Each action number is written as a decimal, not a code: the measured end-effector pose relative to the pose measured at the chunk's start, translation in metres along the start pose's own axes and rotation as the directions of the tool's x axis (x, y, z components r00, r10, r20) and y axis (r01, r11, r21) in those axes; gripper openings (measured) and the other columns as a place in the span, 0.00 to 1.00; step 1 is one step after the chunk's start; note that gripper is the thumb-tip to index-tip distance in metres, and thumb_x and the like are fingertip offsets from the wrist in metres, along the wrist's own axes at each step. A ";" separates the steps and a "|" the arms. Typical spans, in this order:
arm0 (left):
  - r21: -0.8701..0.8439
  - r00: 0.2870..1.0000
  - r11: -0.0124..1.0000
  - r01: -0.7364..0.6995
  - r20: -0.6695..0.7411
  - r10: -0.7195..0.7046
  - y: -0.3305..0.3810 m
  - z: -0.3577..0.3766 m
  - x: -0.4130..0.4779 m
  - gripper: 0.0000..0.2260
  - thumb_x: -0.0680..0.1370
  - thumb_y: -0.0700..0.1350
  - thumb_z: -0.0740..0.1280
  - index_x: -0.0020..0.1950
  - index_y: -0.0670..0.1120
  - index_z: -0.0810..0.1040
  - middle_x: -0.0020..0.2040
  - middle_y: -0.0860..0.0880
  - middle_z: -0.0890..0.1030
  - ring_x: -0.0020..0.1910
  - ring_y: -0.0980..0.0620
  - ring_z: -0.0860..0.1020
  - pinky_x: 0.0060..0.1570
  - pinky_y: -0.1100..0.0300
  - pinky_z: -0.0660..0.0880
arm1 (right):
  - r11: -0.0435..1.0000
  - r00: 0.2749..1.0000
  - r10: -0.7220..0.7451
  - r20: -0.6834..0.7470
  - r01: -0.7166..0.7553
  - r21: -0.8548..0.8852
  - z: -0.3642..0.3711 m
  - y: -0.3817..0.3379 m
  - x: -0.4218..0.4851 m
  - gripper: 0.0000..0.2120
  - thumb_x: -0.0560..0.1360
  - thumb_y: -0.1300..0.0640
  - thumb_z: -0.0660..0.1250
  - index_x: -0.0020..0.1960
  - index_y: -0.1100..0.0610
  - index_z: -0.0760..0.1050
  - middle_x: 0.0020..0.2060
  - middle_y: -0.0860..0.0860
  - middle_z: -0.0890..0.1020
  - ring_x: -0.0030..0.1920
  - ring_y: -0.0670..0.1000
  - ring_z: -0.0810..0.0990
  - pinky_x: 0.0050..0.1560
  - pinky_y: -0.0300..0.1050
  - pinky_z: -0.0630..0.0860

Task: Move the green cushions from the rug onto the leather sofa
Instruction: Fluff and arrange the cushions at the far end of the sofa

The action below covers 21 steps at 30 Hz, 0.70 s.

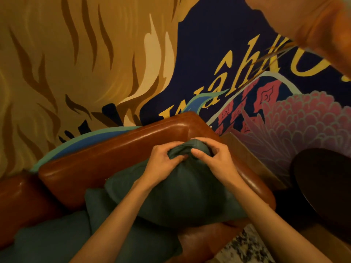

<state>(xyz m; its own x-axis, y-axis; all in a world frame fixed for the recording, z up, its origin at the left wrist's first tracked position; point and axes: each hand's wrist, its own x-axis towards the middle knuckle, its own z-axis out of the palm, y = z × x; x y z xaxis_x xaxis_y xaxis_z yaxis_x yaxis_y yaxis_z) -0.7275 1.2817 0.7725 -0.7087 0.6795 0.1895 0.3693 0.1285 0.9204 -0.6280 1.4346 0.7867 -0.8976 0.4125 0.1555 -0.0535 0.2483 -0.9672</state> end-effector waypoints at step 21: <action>-0.762 0.737 0.522 0.382 -0.089 -0.670 -0.110 -0.055 0.051 0.23 0.75 0.48 0.69 0.70 0.47 0.71 0.64 0.48 0.79 0.62 0.47 0.77 0.57 0.51 0.74 | 0.788 0.811 0.545 -0.213 -0.408 0.461 -0.095 0.116 0.052 0.17 0.70 0.53 0.75 0.56 0.59 0.81 0.53 0.59 0.85 0.56 0.59 0.83 0.62 0.57 0.77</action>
<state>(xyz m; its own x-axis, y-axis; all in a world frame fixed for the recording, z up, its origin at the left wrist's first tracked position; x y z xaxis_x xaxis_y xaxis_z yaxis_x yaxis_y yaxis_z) -0.8373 1.2628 0.7000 -0.8232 0.3507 -0.4464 -0.5365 -0.2238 0.8137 -0.6395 1.5678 0.7014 -0.6633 0.6569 -0.3585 0.1227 -0.3771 -0.9180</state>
